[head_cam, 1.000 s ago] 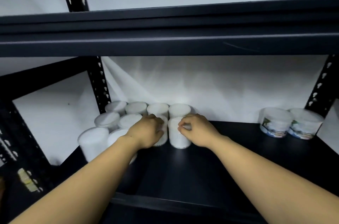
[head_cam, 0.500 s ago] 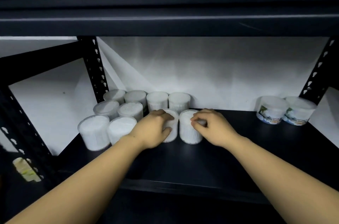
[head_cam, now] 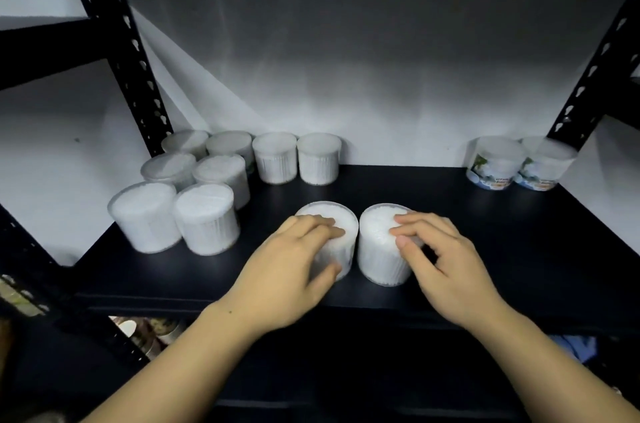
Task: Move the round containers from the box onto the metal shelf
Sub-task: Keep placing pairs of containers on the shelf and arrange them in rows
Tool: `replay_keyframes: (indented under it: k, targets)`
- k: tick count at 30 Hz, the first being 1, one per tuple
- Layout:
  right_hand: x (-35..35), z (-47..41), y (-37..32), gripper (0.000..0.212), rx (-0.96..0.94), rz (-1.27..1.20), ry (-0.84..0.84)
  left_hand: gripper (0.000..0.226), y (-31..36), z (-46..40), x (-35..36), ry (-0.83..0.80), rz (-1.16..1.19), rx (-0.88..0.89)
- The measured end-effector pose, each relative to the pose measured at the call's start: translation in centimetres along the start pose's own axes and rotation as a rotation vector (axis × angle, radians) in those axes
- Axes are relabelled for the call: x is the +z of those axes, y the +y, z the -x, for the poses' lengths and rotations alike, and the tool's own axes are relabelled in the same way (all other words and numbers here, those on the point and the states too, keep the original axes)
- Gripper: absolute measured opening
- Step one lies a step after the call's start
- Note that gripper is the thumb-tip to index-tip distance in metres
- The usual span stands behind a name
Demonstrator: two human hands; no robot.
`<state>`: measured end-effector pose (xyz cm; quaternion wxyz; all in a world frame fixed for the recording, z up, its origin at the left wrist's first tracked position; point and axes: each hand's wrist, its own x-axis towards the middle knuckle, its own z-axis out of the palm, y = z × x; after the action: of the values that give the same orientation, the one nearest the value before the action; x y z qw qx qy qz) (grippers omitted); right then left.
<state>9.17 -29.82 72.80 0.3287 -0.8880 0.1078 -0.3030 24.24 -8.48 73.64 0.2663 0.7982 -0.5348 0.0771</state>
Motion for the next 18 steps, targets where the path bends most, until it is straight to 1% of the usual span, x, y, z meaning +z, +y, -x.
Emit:
replay_keyframes:
  k: [3, 5, 7, 9, 12, 15, 18]
  targets:
    - [0.2, 0.5, -0.8, 0.018, 0.005, 0.041, 0.012, 0.041, 0.4, 0.1, 0.4, 0.028, 0.047, -0.025]
    - [0.4, 0.4, -1.2, 0.032, 0.02, 0.089, 0.014, 0.044, 0.7, -0.1, 0.6, 0.04, 0.053, -0.035]
    - [0.5, 0.1, -1.5, 0.046, 0.04, 0.142, 0.01, 0.053, 0.8, -0.5, 0.8, 0.036, 0.043, -0.027]
    - [0.7, -0.2, -1.7, 0.051, 0.039, 0.199, 0.013, 0.059, 0.8, -0.8, 0.9, 0.026, 0.034, -0.017]
    - [0.5, -0.5, -1.5, 0.046, 0.008, 0.253, 0.002, 0.052, 0.4, -1.3, 0.9, 0.027, 0.059, -0.002]
    - [-0.2, -0.4, -0.5, 0.036, -0.035, 0.143, -0.067, 0.042, -0.4, -1.4, 0.8, 0.021, 0.126, 0.033]
    - [-1.3, 0.0, 0.6, 0.033, -0.068, 0.029, -0.098, 0.035, -1.4, -1.3, 0.4, 0.006, 0.182, 0.061]
